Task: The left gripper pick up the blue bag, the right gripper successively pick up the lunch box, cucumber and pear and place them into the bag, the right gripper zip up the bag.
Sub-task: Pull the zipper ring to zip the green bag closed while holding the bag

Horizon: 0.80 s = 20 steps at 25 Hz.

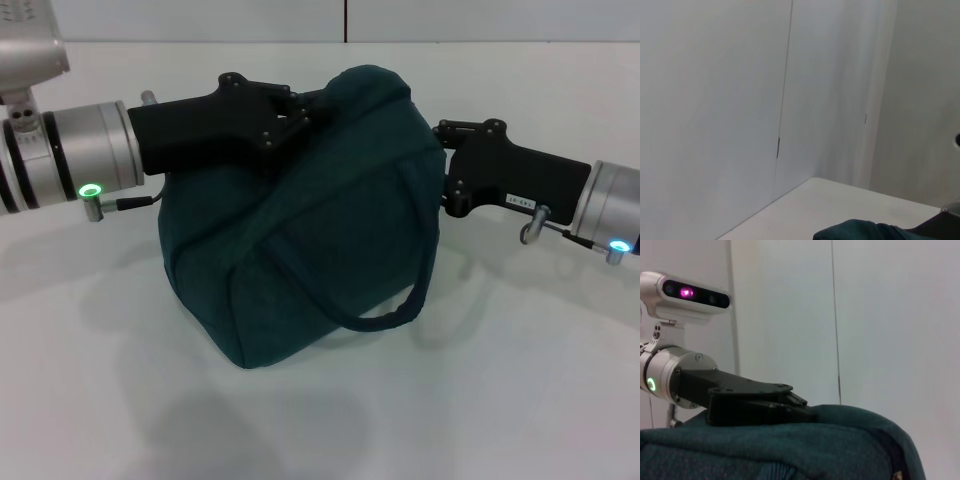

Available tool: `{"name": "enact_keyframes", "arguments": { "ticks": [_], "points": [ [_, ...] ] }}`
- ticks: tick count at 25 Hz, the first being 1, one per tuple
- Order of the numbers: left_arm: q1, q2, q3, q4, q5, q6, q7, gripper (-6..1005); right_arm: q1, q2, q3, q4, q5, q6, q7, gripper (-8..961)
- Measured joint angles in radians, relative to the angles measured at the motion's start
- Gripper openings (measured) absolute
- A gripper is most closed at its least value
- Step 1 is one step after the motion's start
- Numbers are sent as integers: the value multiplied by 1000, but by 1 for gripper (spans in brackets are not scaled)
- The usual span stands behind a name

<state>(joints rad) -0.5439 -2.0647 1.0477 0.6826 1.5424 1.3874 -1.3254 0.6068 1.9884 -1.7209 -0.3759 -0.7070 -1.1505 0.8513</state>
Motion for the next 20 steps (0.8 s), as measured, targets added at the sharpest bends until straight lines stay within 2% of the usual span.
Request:
{"name": "enact_keyframes", "arguments": {
  "ticks": [4, 9, 20],
  "points": [
    [1, 0, 0, 0, 0, -1, 0, 78, -30, 5, 27, -23, 0, 8, -34, 323],
    [0, 1, 0, 0, 0, -2, 0, 79, -67, 22, 101, -28, 0, 14, -97, 322],
    [-7, 2, 0, 0, 0, -17, 23, 81, -89, 25, 121, -36, 9, 40, -151, 319]
  ]
}}
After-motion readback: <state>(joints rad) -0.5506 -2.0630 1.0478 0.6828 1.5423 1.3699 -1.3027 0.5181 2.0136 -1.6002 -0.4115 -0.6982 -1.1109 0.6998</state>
